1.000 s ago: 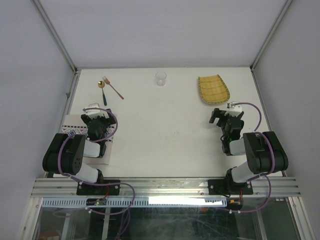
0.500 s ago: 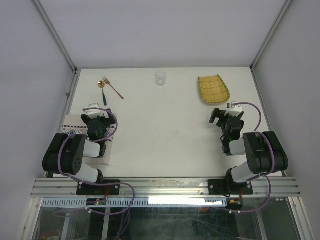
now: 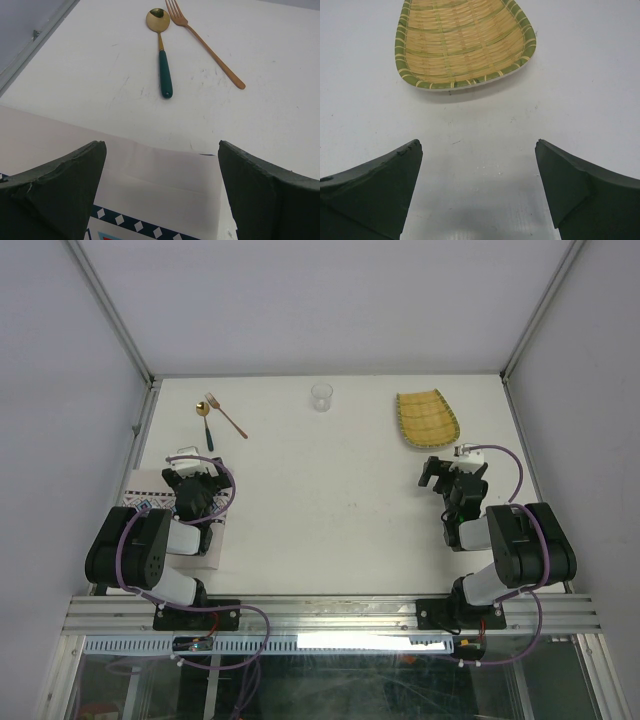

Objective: Set the dinner table for one person
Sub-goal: Move the napkin to the center of the board.

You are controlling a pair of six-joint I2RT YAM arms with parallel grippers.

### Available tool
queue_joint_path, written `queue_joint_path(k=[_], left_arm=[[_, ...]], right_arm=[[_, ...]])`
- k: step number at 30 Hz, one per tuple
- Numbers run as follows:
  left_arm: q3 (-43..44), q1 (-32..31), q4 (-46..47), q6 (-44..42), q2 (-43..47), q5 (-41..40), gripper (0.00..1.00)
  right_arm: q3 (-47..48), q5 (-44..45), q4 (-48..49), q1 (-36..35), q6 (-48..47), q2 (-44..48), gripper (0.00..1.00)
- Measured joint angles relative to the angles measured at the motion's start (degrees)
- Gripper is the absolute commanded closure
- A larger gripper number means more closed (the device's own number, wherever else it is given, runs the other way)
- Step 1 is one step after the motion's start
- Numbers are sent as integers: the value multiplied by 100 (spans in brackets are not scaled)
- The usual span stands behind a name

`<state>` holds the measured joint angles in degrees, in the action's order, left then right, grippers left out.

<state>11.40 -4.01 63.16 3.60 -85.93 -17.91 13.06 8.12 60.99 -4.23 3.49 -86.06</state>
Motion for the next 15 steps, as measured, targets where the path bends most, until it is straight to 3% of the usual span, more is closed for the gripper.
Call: queue_joint_path(k=[10,15], left_arm=[[4,0,-63,7,24,-17,1],[417,-4,-1093,26,503,-181,1]], right_arm=[[0,0,0,0,0,0,1],[0,2,2,0,-2,0,0]])
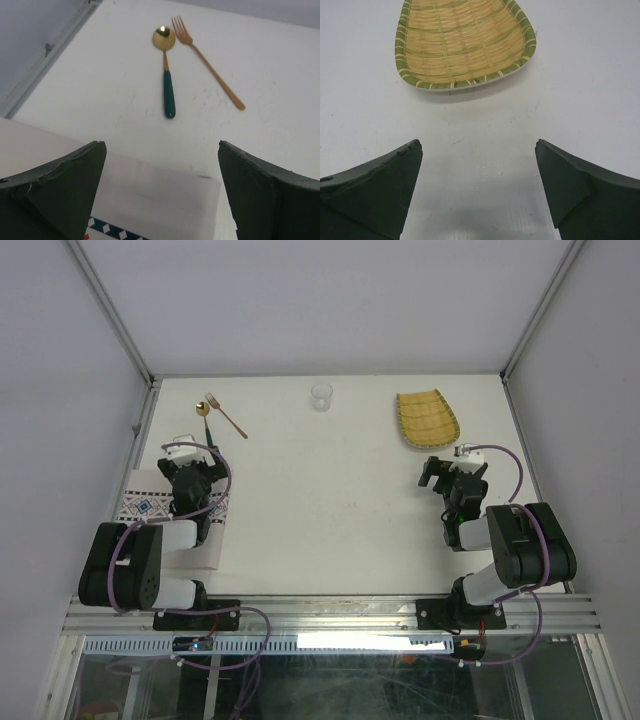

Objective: Set the dinner table for one person
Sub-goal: Move the napkin to the center of the board.

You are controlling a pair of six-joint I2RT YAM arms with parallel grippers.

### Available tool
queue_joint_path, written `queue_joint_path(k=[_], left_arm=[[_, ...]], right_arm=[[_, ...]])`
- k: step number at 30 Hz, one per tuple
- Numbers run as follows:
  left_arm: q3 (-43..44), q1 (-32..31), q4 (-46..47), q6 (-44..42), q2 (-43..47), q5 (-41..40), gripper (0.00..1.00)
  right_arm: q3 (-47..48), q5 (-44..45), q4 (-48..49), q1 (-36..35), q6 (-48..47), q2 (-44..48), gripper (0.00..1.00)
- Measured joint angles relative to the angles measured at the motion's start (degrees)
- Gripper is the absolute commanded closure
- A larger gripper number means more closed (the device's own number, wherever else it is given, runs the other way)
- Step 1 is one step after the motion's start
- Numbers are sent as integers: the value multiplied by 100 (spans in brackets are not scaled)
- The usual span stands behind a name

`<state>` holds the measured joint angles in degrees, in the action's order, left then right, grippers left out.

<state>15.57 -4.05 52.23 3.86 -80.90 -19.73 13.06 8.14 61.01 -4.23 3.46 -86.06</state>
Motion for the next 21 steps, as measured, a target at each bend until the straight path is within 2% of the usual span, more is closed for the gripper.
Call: queue_joint_path(k=[7,15,21], left_arm=[[584,0,-1043,304,1064,92,1],[828,0,-2273,1128,1429,490,1],[896,0,-3040,1759,1821,498,1]], right_arm=[[37,2,-188,-11,-13,24,0],[605,7,-1390,-42,-57,562,1],[1014,20,-2280,-236,-72,1255,0]])
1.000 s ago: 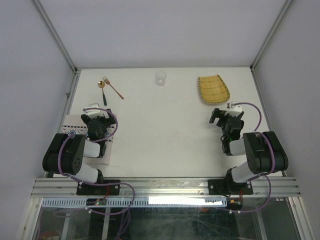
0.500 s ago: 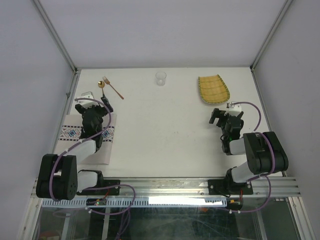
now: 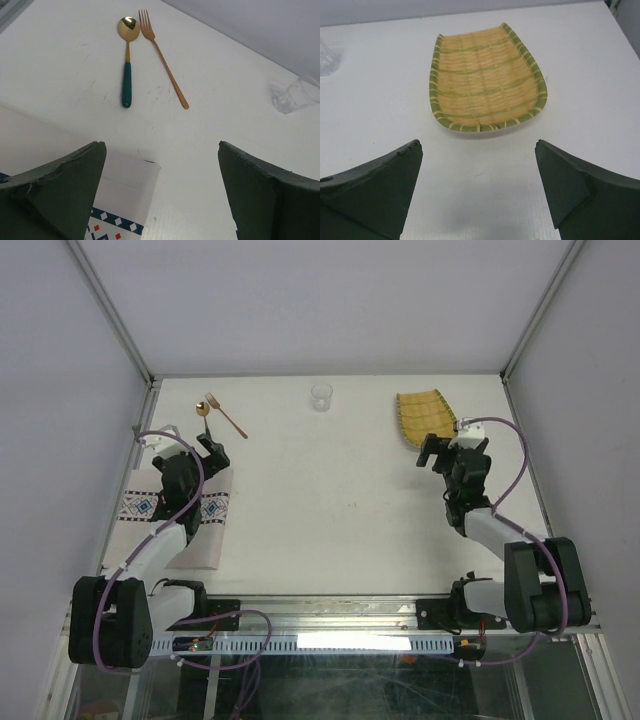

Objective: Set the dinner table for one person
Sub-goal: Move the napkin to the center of the board.

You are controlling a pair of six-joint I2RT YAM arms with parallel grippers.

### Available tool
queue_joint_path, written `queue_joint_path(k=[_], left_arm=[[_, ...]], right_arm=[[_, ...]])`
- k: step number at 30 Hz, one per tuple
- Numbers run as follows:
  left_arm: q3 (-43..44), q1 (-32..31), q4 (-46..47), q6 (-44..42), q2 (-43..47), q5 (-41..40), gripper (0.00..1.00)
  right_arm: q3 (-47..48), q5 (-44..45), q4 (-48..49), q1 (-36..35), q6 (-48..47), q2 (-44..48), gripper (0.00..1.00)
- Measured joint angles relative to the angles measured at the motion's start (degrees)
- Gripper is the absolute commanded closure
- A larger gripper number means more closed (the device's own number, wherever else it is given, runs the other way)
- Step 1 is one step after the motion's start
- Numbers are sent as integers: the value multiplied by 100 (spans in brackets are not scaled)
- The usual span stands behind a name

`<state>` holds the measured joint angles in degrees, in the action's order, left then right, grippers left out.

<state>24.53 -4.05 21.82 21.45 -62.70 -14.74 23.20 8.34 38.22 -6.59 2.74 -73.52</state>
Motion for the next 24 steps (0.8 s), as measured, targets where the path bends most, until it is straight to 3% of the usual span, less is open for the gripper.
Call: queue_joint_path(k=[6,13,19,24], left_arm=[[107,0,-671,439,234,-7,1],[157,0,-1198,697,214,503,1],[647,0,-1725,734,-284,1200,3],[1266,-9,-2496,656,-962,1167,9]], right_arm=[[682,-22,-774,-223,-225,291,0],[765,-24,-1189,-507,-291,334,0],[817,-24,-1502,-649,-295,332,0],[885,-24,-1613,-697,-308,332,0]])
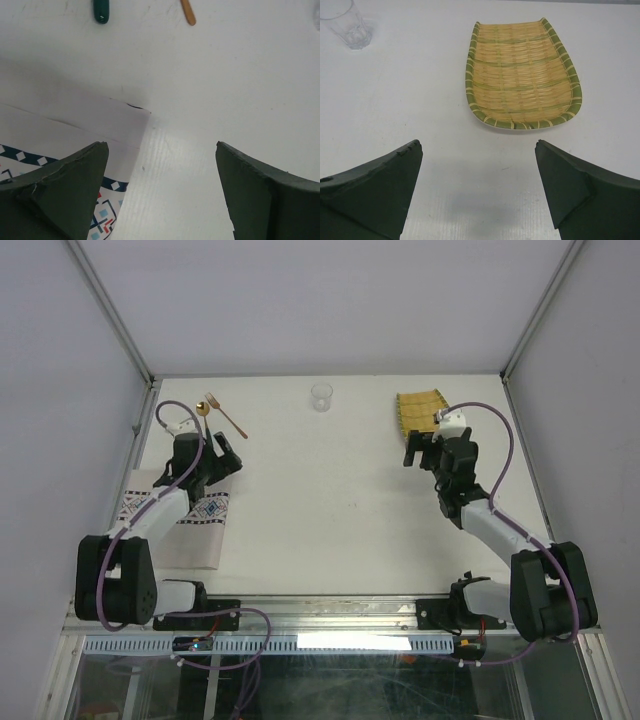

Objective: Set the dinner table for one person
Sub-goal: Move the napkin to the center of the board.

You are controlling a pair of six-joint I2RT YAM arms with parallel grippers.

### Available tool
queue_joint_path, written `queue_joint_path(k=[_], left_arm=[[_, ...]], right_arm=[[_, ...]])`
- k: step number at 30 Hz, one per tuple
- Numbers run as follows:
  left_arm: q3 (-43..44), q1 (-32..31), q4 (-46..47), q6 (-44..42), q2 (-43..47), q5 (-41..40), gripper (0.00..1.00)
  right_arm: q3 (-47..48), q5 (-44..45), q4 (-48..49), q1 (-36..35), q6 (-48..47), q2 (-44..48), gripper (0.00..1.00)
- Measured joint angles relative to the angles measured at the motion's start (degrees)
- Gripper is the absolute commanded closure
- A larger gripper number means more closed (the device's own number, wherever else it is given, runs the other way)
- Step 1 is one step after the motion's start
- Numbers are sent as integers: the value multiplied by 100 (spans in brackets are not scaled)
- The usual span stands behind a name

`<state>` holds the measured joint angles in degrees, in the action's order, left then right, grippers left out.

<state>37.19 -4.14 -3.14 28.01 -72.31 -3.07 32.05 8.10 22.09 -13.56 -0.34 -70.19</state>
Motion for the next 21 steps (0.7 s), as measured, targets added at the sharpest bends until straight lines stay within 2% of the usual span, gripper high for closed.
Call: queue_joint_path(k=[6,11,16,21], left_arm=[[1014,-396,-1246,-343,-822,-686,10],[1926,-1182,-2199,-520,-1725,-1768,10],[2041,-1812,-2909,-505,-2315,-2588,12],[2041,-1867,-3399,-402,-2446,-3344,11]], right_arm=[[85,0,-63,-31,-4,-70,0],[164,0,-114,-59,-4,-192,0],[173,0,-162,-85,-4,-247,0],[173,0,-186,-94,-4,-247,0]])
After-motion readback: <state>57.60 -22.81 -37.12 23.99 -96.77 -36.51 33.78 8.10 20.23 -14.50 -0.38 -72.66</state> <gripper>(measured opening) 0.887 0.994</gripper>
